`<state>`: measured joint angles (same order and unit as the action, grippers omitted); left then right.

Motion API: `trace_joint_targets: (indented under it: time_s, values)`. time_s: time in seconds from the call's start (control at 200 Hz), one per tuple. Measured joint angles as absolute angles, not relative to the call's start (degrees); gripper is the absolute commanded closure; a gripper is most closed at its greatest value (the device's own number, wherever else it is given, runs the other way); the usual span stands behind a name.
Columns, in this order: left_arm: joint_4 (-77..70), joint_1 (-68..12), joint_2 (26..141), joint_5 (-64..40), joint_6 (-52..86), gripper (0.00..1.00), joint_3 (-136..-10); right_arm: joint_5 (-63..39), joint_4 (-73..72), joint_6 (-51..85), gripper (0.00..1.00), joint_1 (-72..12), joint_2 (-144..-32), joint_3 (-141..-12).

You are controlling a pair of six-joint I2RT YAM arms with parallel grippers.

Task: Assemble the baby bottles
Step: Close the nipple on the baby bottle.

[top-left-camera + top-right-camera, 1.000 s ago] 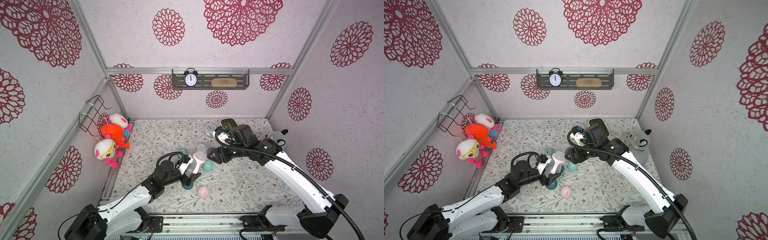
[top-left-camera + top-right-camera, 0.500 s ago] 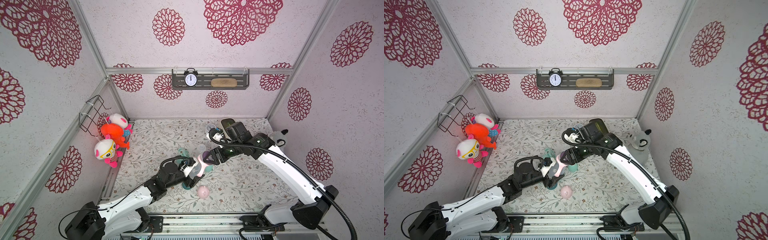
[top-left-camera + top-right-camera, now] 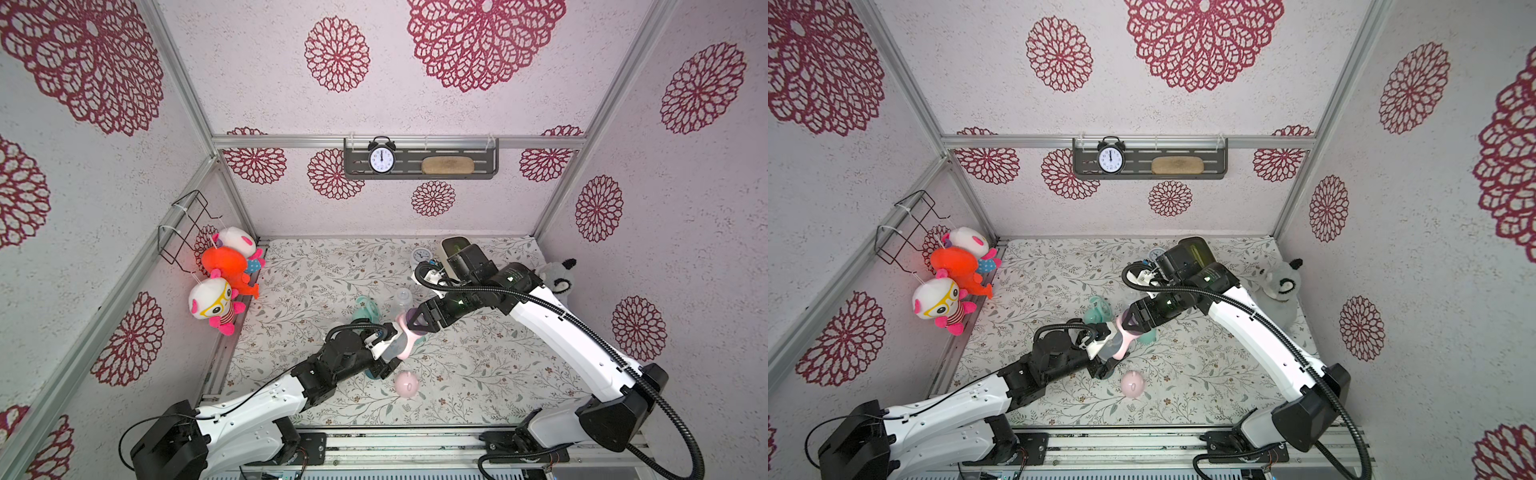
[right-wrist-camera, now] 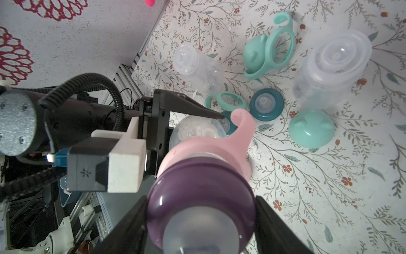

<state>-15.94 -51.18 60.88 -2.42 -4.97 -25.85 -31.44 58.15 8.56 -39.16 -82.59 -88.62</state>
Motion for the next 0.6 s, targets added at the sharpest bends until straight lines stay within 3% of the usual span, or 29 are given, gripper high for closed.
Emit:
trace_joint_targets:
  time_s: [0.595]
  values:
    - [-19.22,-55.11,62.02,5.96,-9.76,1.00,-23.46,-32.12,59.00,8.58,0.51,-39.35,-82.61,-85.91]
